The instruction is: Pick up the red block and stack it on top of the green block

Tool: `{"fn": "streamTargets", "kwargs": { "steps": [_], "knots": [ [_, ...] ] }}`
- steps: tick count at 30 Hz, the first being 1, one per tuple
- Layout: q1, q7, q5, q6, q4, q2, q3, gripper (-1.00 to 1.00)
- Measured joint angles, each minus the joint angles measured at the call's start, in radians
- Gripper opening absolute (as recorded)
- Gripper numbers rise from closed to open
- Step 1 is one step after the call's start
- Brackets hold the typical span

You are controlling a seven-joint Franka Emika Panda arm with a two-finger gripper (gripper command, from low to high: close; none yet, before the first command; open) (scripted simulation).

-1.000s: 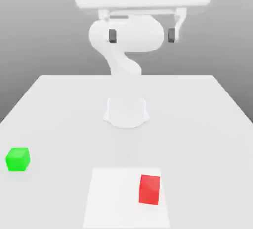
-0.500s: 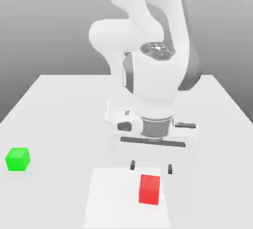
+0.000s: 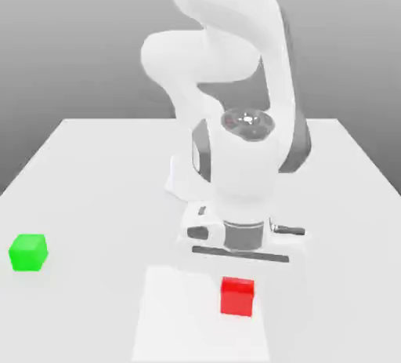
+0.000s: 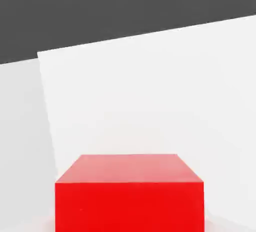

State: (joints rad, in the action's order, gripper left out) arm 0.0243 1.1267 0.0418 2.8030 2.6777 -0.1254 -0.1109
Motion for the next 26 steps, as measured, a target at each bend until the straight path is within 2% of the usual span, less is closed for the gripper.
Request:
{"fn": "streamTargets", "kwargs": {
  "steps": [2,16,18,22,23,26],
  "knots": [
    [-0.038,0.014,-0.016,-0.04,0.003,0.043,0.024,-1.0],
    [-0.643,0.384,-0.04,-0.157,-0.041,0.117,0.318,-1.0],
    [-0.723,0.404,-0.058,-0.138,-0.047,0.092,0.324,-1.0],
    [-0.718,0.367,-0.124,-0.019,-0.054,-0.037,0.283,-1.0],
    [-0.723,0.358,-0.136,0.005,-0.055,-0.063,0.274,1.0],
    [-0.723,0.358,-0.136,0.005,-0.055,-0.063,0.274,1.0]
  ]
}}
